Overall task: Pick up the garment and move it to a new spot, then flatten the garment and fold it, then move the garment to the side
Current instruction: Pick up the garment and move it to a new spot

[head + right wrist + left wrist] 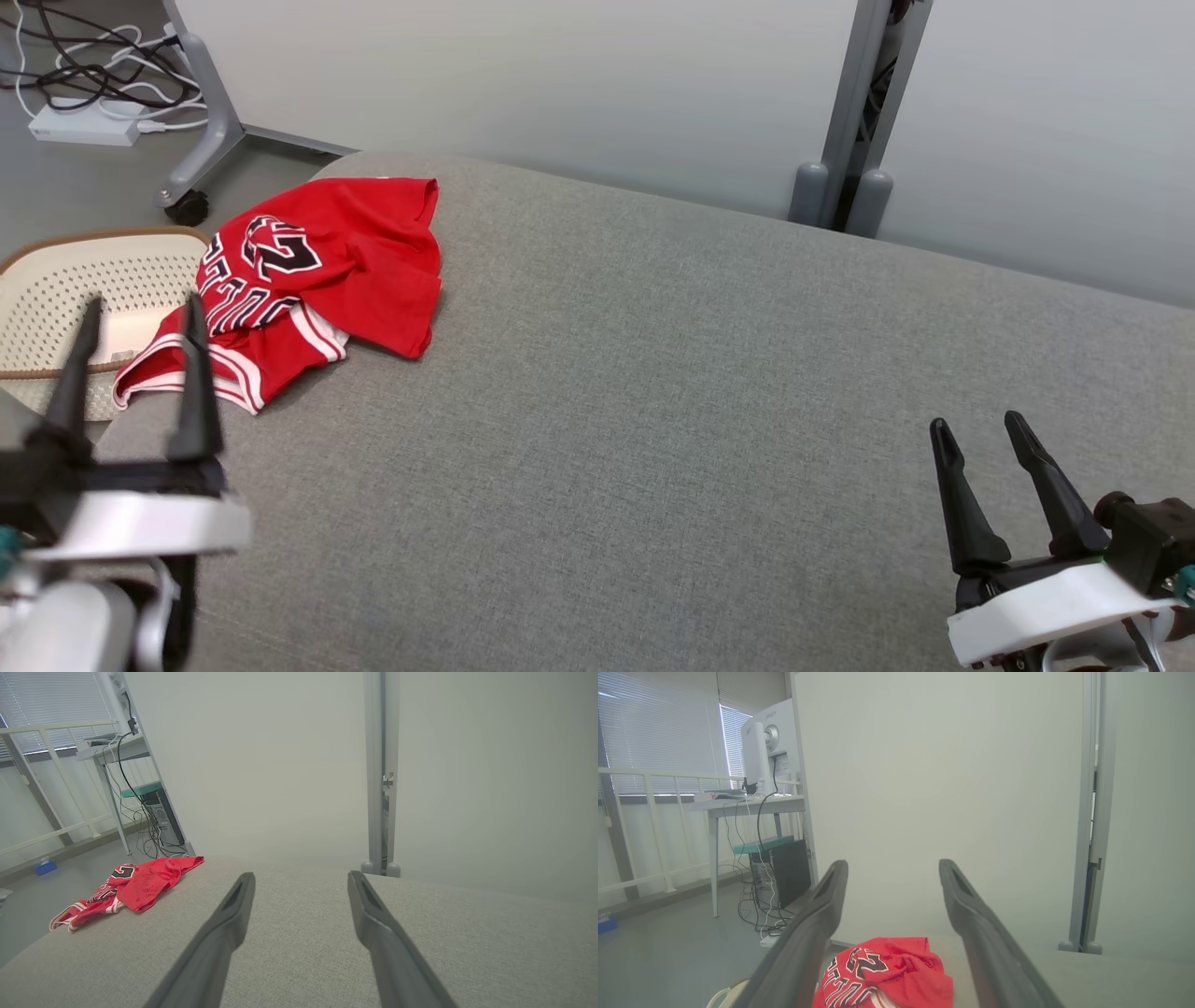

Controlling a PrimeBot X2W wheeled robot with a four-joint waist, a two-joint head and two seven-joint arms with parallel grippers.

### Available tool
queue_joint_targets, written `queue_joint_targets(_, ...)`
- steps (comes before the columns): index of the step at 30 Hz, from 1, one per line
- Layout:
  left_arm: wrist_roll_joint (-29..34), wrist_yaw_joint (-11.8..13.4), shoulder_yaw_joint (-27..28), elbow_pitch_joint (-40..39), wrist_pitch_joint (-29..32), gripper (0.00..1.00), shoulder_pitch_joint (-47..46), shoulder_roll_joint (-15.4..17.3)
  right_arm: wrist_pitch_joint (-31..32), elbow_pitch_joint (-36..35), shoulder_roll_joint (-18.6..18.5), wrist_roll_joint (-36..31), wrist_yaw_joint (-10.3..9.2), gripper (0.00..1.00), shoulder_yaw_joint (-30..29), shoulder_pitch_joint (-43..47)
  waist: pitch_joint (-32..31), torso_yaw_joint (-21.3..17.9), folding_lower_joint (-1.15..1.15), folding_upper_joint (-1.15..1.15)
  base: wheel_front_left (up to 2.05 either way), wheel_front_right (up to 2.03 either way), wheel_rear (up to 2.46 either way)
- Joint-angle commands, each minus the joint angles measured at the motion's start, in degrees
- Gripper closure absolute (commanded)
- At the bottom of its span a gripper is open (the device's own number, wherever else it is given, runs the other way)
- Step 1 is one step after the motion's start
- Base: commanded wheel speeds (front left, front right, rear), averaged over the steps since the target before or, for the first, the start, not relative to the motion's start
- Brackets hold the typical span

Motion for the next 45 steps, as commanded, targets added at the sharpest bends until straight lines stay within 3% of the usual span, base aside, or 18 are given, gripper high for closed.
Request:
queue_joint_targets(1, 0.11, 0.14, 1.53, -0.96, 0.06, 0.00, -3.64, 1.73, -0.10, -0.11, -0.28, -0.16, 0.02, 0.00, -0.16, -0.91, 0.60, 0.22, 0.00, 0.00, 0.00, 0.00, 0.00)
queue_joint_targets(8, -0.72, -1.43, 4.67, 2.92, 3.65, 0.00, -16.14, 7.01, 0.58, -1.39, -0.30, -1.33, 0.02, 0.00, 0.20, -2.64, 3.90, -0.68, 0.00, 0.00, 0.00, 0.00, 0.00)
queue_joint_targets(12, -3.74, -5.10, 4.33, 15.91, 7.12, 0.00, -23.83, 8.16, 1.12, -2.40, -0.31, -2.15, 0.02, 0.00, 0.52, -4.67, 8.28, -2.31, 0.00, 0.00, 0.00, 0.00, 0.00)
queue_joint_targets(25, -12.22, -14.19, 3.54, 53.87, 10.72, 0.00, -34.08, 2.58, 3.54, -5.23, -0.47, -5.60, 0.02, 0.00, 1.46, -9.98, 20.52, -5.09, 0.00, 0.00, 0.00, 0.00, 0.00)
queue_joint_targets(36, -15.38, -17.59, 3.48, 69.06, 11.63, 0.02, -38.40, 0.97, 5.14, -7.54, -2.19, -5.98, 0.02, 0.00, 1.22, -11.55, 25.11, -6.00, 0.00, 0.00, 0.00, 0.00, 0.00)
queue_joint_targets(37, -15.78, -17.79, 3.64, 69.82, 11.40, 0.22, -38.65, 0.92, 5.23, -7.80, -2.33, -5.91, 0.02, 0.00, 0.94, -11.41, 25.26, -6.08, 0.00, 0.00, 0.00, 0.00, 0.00)
queue_joint_targets(38, -15.77, -17.97, 3.56, 70.59, 11.39, 0.58, -38.85, 1.02, 5.38, -8.04, -2.44, -5.87, 0.02, 0.00, 0.80, -11.28, 25.43, -6.18, 0.00, 0.00, 0.00, 0.00, 0.00)
queue_joint_targets(40, -16.00, -18.23, 3.38, 71.48, 10.74, 1.00, -39.14, 1.29, 5.57, -8.30, -2.52, -5.82, 0.02, 0.00, 0.59, -11.14, 25.66, -6.46, 0.00, 0.00, 0.00, 0.00, 0.00)
queue_joint_targets(45, -15.50, -18.51, 2.92, 72.09, 7.33, 1.00, -40.45, 1.93, 5.57, -8.68, -2.58, -5.79, 0.02, 0.00, 0.13, -10.95, 25.39, -6.67, 0.00, 0.00, 0.00, 0.00, 0.00)
